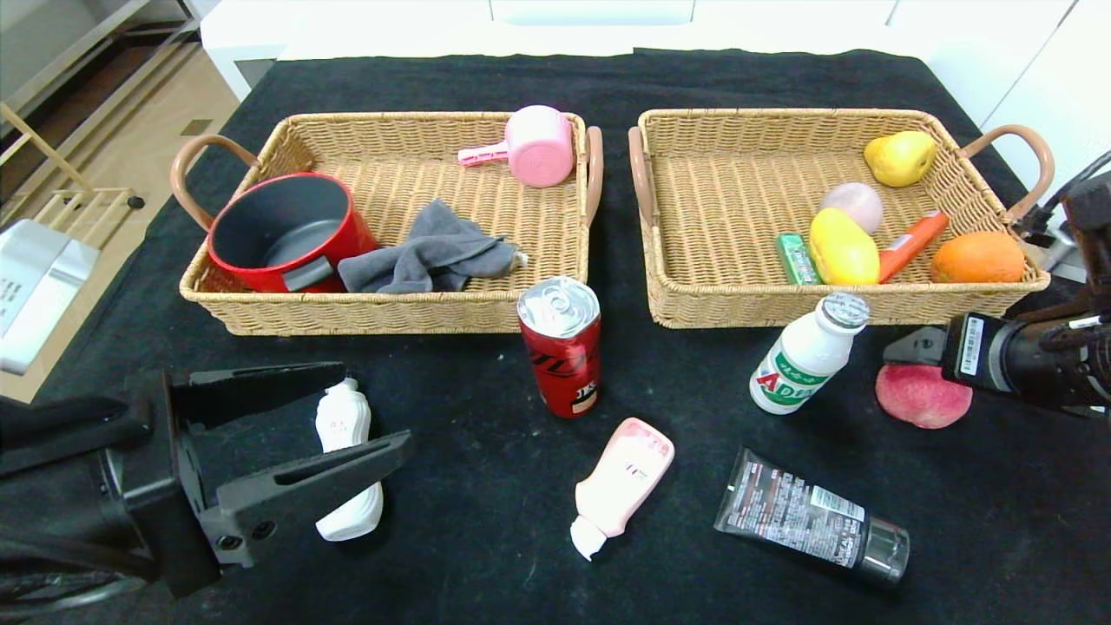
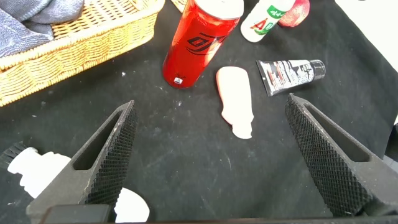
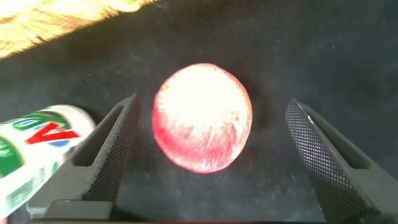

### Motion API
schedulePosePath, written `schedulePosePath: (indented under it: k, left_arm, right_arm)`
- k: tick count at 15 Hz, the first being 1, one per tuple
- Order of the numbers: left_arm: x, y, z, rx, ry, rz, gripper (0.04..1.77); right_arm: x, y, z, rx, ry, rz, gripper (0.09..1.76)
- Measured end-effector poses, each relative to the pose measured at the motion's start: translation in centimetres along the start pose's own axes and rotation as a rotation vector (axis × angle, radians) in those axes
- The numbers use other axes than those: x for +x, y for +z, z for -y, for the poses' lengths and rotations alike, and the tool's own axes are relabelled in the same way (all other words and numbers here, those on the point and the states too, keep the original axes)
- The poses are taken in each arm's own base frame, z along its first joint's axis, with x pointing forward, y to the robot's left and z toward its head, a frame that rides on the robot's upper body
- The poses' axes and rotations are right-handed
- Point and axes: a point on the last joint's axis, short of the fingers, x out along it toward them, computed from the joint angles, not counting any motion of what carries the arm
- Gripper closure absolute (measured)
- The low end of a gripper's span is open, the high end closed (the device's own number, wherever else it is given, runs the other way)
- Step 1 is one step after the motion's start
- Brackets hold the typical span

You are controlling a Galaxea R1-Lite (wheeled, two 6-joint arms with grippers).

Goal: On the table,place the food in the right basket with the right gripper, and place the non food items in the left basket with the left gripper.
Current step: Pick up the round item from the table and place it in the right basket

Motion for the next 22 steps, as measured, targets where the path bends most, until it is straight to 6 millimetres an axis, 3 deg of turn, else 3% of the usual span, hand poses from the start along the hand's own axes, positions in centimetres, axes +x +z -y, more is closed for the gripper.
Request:
schedulePosePath:
  k: [16,19,22]
  left_arm:
    - [0.0,-0.1,0.0,0.001,0.000,-0.004,0.09]
    - [0.0,-0.2,0.0,0.001,-0.001,-0.007,0.09]
    - [0.0,-0.2,0.0,0.001,-0.002,-0.009,0.09]
  right_arm:
    - [2.2,-1.2,0.0,-0.007,0.018,-0.063,0.14]
    - [2.7,-1.5,0.0,-0.009,0.013,-0.070,0.60]
    - [3.1,-1.6,0.0,-0.007,0.012,-0.067,0.69]
